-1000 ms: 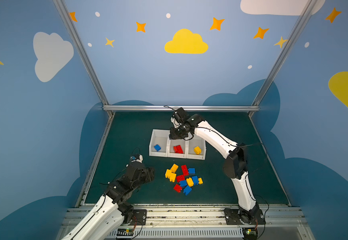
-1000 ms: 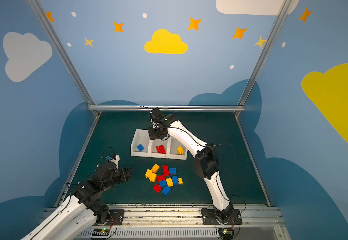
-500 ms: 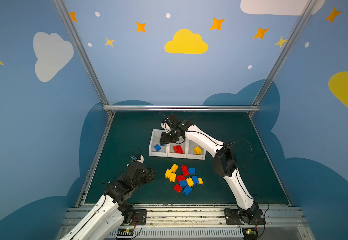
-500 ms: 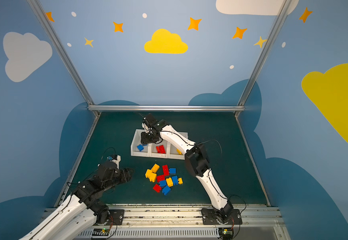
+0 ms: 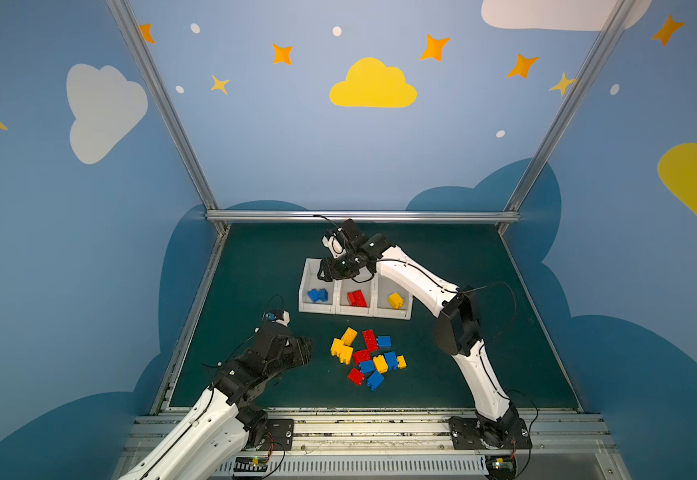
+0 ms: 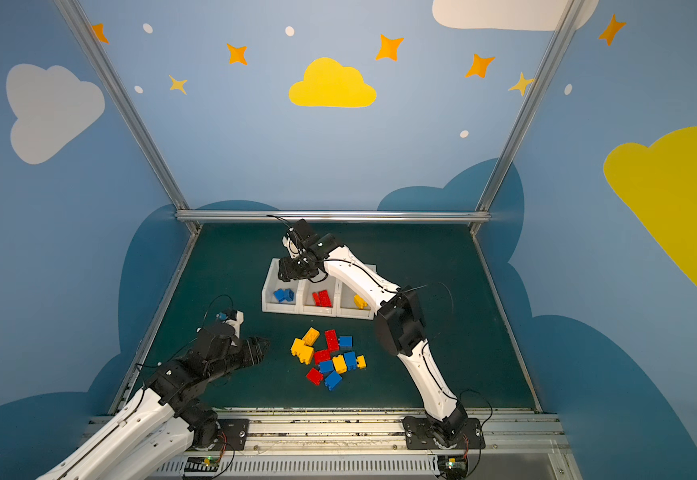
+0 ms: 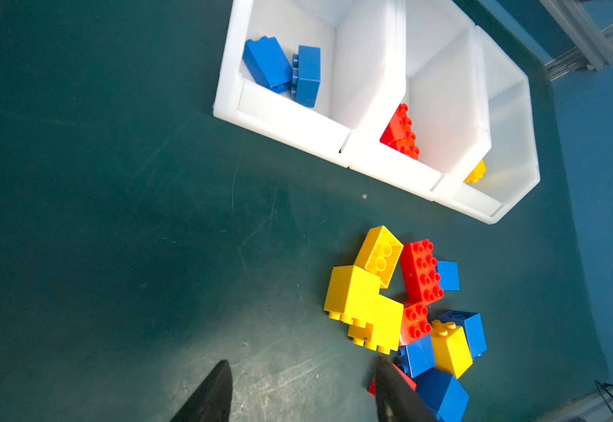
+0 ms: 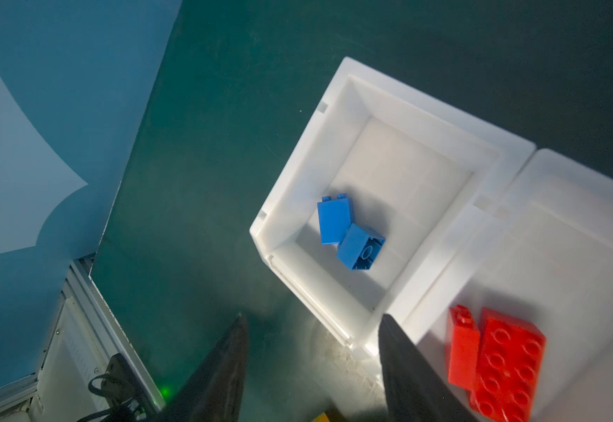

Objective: Sort the legos into containers by color
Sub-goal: 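Open the right gripper to drop the blue brick beside the other blue brick, then withdraw the right gripper while the left gripper moves toward the pile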

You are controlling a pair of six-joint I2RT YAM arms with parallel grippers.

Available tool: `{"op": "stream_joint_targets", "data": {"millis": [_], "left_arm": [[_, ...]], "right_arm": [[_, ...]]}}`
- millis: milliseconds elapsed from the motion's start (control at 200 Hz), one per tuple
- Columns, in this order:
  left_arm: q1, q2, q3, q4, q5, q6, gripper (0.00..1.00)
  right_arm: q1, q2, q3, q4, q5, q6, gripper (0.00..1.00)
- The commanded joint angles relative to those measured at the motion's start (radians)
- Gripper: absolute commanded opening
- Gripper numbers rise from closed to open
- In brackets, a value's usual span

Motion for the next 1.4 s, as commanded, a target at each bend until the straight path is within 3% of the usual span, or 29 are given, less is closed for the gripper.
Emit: {"op": "stream_joint_targets", "data": {"millis": [0,345,661,931,1392], "left_arm": [[0.003,0.021,0.012,-0.005,0.035,0.034,0.63],[-0.074,0.191,0.064,0.053,0.064,0.086,0.65],[-0.124,0.419,0.129,0.159,0.067,0.121,0.65],[-0.135,0.59,0.194,0.198,0.086,0.157,0.65],[-0.138,0.795,0.311,0.182,0.109,0.208,0.65]], "right_arm": [[-0.001,-0.16,-0.093,-0.028,0.043,0.007,0.58],[-0.027,-0.596,-0.744,0.107,0.127,0.128,0.58],[-0.04,-0.881,-1.108,0.08,0.21,0.245,0.58],[-0.041,-0.986,-1.247,0.11,0.232,0.339,0.58],[-0.042,-0.996,-1.254,0.094,0.237,0.351,0.58]]}}
